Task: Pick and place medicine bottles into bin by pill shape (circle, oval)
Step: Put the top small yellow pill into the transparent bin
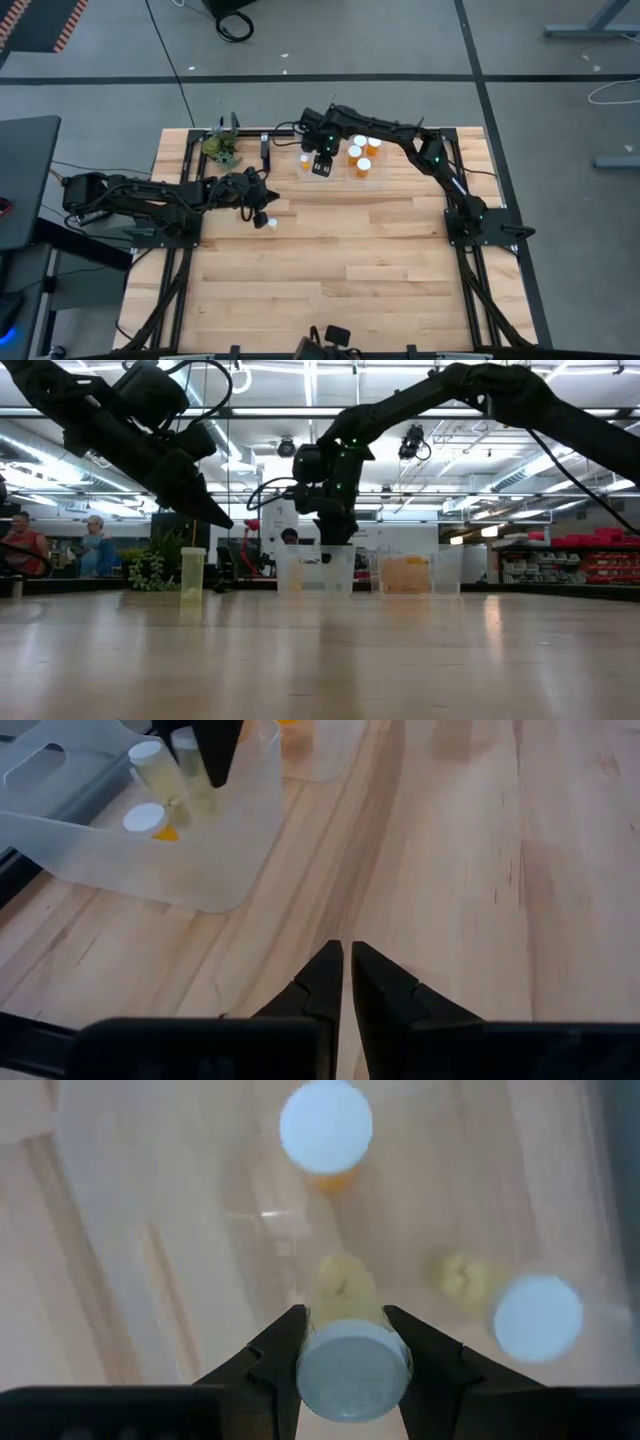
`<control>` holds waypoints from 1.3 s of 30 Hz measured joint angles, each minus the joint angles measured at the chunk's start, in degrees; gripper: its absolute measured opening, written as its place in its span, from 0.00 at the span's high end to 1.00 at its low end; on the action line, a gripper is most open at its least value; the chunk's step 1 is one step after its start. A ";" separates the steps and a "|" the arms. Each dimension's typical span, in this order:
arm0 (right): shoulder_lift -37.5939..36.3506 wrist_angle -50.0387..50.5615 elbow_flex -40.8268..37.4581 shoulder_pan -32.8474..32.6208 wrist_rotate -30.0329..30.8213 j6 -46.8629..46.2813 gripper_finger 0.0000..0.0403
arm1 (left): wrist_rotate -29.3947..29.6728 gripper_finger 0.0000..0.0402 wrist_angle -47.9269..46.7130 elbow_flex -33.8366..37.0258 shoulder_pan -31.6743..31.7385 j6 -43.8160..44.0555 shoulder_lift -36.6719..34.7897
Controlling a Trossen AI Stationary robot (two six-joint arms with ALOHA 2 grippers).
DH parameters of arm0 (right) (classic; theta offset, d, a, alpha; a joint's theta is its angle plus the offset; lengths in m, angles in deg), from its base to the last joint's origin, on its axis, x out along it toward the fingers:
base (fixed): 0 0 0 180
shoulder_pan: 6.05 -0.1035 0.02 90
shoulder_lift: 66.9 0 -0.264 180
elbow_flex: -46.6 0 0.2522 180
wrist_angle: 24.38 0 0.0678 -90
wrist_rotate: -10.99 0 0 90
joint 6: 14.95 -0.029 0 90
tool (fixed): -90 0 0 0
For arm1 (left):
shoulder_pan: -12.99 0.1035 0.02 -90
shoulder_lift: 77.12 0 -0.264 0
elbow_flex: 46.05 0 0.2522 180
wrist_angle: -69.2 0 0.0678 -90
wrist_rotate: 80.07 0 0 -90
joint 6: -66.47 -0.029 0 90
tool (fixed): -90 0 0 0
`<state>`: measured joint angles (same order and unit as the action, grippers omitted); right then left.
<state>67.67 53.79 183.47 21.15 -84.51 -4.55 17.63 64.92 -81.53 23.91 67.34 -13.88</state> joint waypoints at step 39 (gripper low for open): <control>-0.11 -3.32 -5.53 0.70 -0.53 0.86 0.66 | 0.00 0.94 -0.20 0.00 0.00 -0.03 0.00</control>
<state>67.56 50.46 177.93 21.85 -85.03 -3.70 17.63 64.72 -81.53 23.91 67.31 -13.88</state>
